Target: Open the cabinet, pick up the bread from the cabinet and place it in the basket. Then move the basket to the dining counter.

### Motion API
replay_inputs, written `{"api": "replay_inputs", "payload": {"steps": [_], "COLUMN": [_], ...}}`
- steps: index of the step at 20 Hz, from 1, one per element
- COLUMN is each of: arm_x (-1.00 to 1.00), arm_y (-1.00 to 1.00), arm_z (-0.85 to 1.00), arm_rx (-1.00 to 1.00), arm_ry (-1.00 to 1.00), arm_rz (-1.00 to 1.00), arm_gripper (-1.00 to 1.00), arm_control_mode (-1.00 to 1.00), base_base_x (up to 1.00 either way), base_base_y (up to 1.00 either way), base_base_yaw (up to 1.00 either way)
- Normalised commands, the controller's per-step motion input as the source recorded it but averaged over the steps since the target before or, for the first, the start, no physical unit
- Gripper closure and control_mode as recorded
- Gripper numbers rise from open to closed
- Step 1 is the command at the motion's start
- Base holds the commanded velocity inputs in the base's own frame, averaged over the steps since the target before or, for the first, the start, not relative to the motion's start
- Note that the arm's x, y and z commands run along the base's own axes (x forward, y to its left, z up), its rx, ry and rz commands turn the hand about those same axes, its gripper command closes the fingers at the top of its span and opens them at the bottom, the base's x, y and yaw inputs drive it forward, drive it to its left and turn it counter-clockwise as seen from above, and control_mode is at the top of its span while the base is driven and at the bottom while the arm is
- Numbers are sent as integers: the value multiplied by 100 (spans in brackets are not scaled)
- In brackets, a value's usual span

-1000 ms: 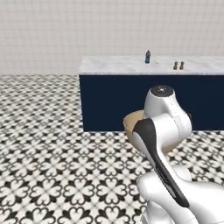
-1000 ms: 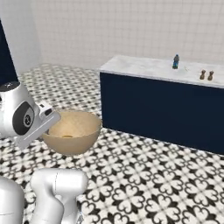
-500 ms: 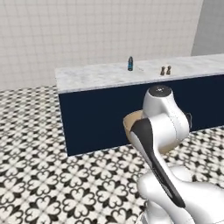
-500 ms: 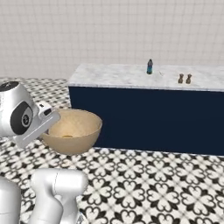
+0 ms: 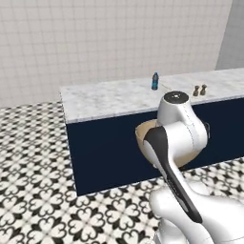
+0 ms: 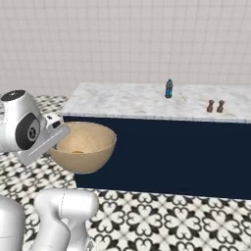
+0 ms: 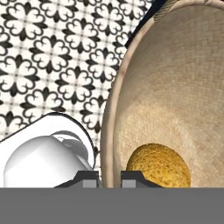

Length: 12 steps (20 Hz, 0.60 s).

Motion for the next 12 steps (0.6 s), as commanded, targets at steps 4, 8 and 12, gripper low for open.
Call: {"api": "replay_inputs", "payload": {"steps": [4, 8, 12], "arm_x": [0, 0, 0], "arm_y": [0, 0, 0], "arm_z": [0, 0, 0], "arm_rx": [0, 0, 0], "arm_ry": [0, 0, 0], "arm_rz": [0, 0, 0], "arm_gripper": [100, 100, 100], "arm_control_mode": [100, 100, 100], "base_base_x": [86, 90, 93], "base_base_y": [14, 19, 27], "base_base_yaw": [6, 7, 5]}}
